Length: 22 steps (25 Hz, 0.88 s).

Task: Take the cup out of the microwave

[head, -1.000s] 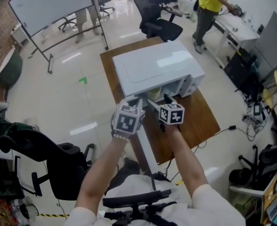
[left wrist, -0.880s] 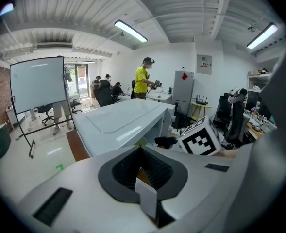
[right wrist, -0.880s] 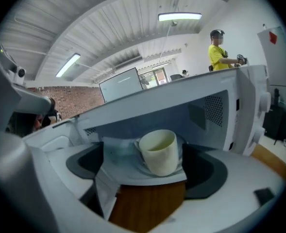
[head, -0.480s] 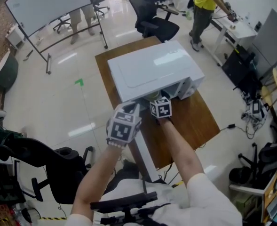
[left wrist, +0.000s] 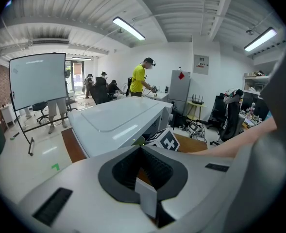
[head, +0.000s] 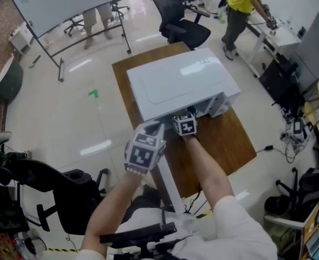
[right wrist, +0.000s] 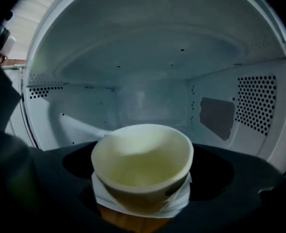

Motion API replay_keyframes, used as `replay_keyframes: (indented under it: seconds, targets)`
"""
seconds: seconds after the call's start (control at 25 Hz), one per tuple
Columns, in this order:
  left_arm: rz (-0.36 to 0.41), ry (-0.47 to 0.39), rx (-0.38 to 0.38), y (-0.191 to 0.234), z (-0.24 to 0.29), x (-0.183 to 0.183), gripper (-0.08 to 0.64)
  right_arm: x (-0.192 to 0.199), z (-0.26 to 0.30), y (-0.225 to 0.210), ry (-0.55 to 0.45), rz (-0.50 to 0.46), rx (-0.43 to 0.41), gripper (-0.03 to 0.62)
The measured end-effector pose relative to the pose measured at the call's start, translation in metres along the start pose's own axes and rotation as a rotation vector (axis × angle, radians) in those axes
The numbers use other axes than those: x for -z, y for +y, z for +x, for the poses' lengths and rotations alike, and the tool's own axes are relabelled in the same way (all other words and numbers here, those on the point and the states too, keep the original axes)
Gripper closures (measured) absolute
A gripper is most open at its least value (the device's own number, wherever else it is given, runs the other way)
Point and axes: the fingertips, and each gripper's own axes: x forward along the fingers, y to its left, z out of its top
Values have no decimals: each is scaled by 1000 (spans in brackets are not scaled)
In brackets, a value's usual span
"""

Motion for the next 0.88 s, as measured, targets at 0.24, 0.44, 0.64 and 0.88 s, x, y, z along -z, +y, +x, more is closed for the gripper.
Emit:
replay_keyframes:
  seconds: [0.24, 0.44, 0.64, 0.88]
  targets:
    - [-8, -6, -11, 5, -1, 2, 568, 5, 7, -2, 5, -37, -4, -2]
    - [-21, -6, -19, 7, -1, 3, 568, -5, 7, 3, -33, -65, -15, 21]
    - [-28, -4, -25, 12, -1, 5, 568, -14, 7, 4, -63, -95, -13, 58]
    - [-27, -5, -24, 9, 0, 4, 566, 2, 6, -8, -9, -76, 26, 100]
